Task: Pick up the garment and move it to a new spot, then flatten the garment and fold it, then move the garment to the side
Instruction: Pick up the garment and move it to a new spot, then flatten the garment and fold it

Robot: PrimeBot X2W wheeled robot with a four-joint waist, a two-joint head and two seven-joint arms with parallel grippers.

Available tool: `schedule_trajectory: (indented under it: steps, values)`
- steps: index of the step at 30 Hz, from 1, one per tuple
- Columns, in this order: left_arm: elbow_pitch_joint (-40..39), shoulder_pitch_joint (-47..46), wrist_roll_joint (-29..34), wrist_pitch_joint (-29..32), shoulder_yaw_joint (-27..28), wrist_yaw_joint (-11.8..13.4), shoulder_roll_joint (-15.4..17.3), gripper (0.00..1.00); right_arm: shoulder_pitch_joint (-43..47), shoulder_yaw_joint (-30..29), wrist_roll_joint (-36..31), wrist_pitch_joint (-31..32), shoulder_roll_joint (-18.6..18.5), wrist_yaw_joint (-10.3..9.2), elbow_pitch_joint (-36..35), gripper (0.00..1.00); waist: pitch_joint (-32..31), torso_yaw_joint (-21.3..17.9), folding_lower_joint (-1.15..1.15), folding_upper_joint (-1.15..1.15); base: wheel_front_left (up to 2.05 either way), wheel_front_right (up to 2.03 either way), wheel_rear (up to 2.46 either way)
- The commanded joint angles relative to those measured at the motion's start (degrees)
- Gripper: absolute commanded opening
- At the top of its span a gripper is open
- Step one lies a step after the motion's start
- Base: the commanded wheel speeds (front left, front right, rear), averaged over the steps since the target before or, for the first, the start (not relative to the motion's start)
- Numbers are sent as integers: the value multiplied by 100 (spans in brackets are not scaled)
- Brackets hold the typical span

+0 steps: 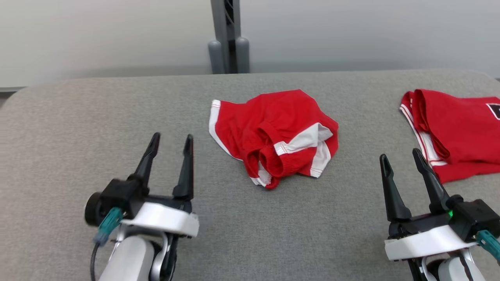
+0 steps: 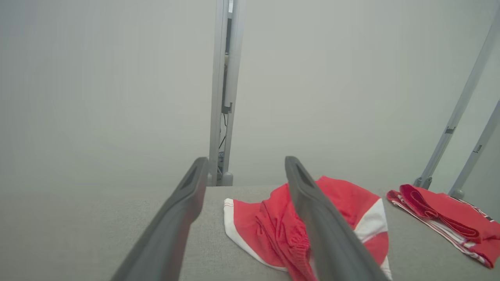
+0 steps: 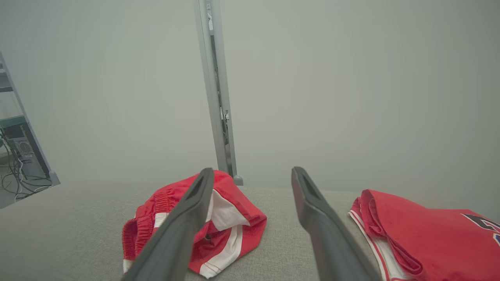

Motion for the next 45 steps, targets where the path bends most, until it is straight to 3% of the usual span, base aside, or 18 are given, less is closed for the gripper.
schedule_trajectory:
  steps: [1, 8, 12, 20, 37, 41, 45]
  values:
    - [-118, 158, 83, 4, 103, 38, 26, 100, 97, -47, 15, -1, -33, -1, 7, 100, -182, 190, 0, 0, 0, 0, 0]
    - [-1045, 1178, 417, 4, 822, 140, -32, 100, 522, -111, -44, 0, -31, -1, -69, 100, -492, 413, 0, 0, 0, 0, 0]
    - [-1407, 1616, 741, 3, 934, 44, -45, 100, 727, -110, 9, 0, -31, -1, -67, 100, -611, 432, 0, 0, 0, 0, 0]
    - [-1790, 2172, 1177, 3, 1064, 155, -56, 100, 948, -126, -71, 0, -30, -1, -69, 100, -695, 482, 0, 0, 0, 0, 0]
    - [-1483, 2240, 1243, 3, 903, 219, -56, 100, 947, -194, -72, 0, -31, -1, -64, 100, -683, 495, 0, 0, 0, 0, 0]
    - [-1354, 2222, 975, 3, 850, 170, -57, 100, 936, -187, -63, -1, -31, 0, -58, 100, -672, 474, 0, 0, 0, 0, 0]
    - [-1055, 1924, 571, 3, 530, -48, -59, 100, 875, -135, -67, 0, -31, -1, -48, 100, -591, 403, 0, 0, 0, 0, 0]
